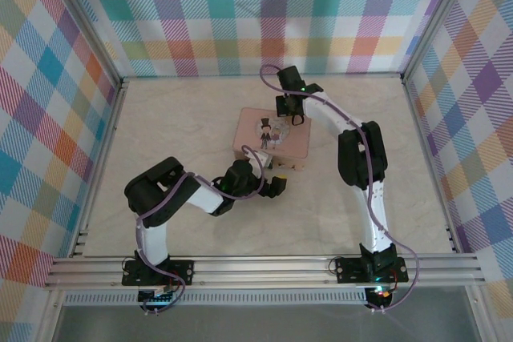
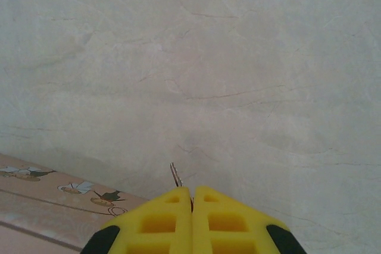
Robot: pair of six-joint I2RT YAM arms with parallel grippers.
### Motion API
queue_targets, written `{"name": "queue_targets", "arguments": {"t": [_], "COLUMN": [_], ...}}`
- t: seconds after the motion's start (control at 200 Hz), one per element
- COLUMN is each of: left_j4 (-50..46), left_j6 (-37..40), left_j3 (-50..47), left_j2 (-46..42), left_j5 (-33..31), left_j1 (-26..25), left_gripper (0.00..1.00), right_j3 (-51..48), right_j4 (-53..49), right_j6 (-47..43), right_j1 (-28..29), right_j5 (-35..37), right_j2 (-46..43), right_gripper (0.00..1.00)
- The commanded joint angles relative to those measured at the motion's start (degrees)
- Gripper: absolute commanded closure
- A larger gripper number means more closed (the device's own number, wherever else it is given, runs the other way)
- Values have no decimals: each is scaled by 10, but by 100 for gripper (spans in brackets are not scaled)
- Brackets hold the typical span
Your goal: Unlock the padlock with the key
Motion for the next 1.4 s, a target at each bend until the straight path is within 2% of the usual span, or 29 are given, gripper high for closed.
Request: {"name": "queue_targets", "arguments": {"t": [0.0, 0.135, 0.37, 0.475, 0.695, 0.825, 1.015, 1.3, 1.395], "left_j4": [50, 60, 89, 83, 87, 76, 64, 50, 48], "left_j6": [27, 28, 27, 27, 55, 86, 83, 33, 16], "left_j3": [26, 35, 47, 53, 37, 11, -13, -48, -66], "left_j2": [14, 18, 29, 32, 24, -4, -40, -91, -110], "left_j5": [30, 65, 78, 39, -105, -118, -91, 65, 93], "left_j1": [-10, -10, -11, -19, -43, -29, 11, 22, 30], "left_gripper": [1, 4, 10, 7, 5, 4, 3, 2, 2], "right_j3": [0, -13, -42, -48, -34, -28, -49, -29, -18], "right_j4": [-26, -27, -28, -30, -49, -62, -62, -69, -71], "right_j6": [-10, -10, -4, 0, -5, -6, 9, 7, 4], "right_j1": [13, 17, 19, 20, 19, 19, 19, 19, 19], "right_j5": [-30, -36, -41, -44, -38, -45, -55, -46, -44], "right_j2": [15, 18, 13, 9, -1, -13, -34, -35, -30], "right_gripper": [100, 100, 100, 100, 100, 100, 100, 100, 100]}}
